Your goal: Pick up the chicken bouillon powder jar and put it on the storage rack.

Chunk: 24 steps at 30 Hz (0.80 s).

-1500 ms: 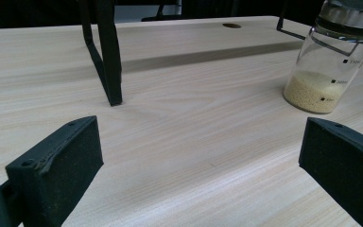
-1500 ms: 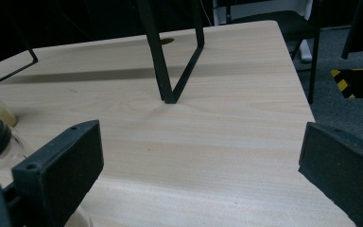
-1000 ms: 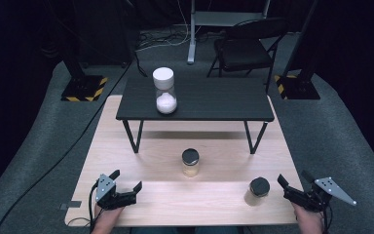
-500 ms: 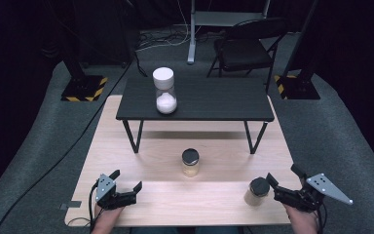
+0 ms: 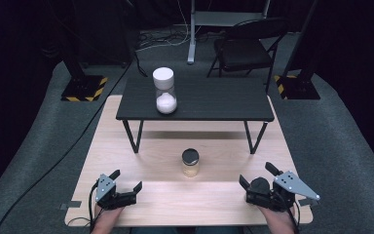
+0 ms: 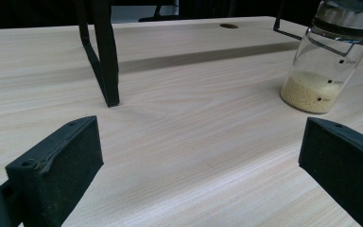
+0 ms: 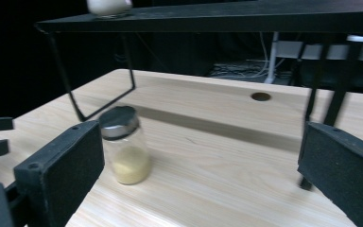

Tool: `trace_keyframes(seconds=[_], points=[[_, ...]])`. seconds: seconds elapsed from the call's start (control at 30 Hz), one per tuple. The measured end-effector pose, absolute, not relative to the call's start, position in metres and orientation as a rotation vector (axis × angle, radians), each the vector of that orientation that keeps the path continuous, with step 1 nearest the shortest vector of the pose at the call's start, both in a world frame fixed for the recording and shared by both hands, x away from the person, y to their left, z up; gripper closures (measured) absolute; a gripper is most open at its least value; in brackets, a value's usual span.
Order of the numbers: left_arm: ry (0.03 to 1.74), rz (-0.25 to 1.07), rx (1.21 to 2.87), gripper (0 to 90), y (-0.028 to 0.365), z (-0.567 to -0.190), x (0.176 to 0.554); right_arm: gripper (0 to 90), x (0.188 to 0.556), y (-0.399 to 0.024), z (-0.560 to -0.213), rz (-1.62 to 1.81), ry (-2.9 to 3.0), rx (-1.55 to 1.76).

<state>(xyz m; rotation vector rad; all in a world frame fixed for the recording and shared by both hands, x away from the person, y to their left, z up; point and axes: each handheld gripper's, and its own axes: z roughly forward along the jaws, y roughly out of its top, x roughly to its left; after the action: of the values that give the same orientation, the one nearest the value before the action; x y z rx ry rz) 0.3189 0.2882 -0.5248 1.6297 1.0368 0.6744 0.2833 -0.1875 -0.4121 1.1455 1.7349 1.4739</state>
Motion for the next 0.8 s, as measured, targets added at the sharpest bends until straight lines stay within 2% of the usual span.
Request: trace_keyframes(seconds=[0.8], points=[[1.020,0.665,1.631,0.0,0.288,-0.525,0.318,0.0,0.296,-0.111,-0.422,1.486,1.852,1.109]])
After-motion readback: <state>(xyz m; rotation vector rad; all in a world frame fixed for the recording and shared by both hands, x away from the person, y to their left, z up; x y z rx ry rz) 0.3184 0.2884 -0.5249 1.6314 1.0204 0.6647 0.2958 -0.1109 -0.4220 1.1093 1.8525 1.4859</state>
